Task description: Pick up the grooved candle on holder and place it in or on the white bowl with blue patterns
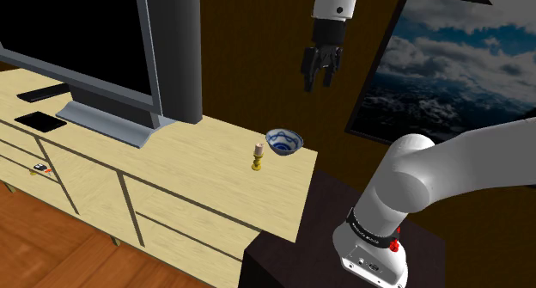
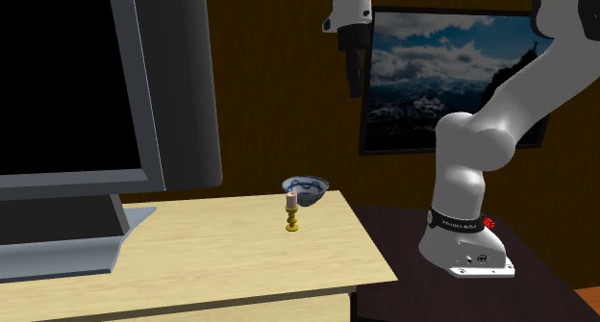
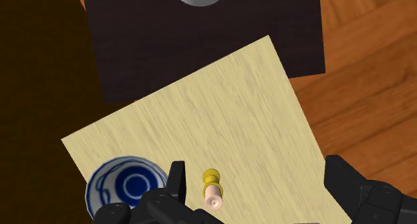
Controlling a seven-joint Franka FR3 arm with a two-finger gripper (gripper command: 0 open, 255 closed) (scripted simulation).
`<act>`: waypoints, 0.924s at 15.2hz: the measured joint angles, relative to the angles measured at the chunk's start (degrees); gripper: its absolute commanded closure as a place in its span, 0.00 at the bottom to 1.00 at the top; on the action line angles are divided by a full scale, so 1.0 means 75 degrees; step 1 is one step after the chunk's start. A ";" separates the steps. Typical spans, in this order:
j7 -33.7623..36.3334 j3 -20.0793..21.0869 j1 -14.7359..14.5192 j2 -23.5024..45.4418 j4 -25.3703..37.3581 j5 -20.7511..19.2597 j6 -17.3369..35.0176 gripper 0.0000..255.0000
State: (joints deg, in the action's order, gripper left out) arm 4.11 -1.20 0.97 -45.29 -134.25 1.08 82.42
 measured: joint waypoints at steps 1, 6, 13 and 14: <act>0.0000 0.0000 0.0000 0.0000 0.0000 0.0000 0.0000 0.00; 0.0070 0.0025 0.0050 0.0283 -0.0779 -0.0041 0.1100 0.00; 0.0243 0.0083 0.0123 0.1446 -0.1569 -0.0100 0.3150 0.00; 0.0255 0.0077 0.0142 0.1679 -0.1656 -0.0118 0.3483 0.00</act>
State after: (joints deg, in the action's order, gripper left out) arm 6.02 -0.62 2.03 -32.70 -146.67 0.20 108.55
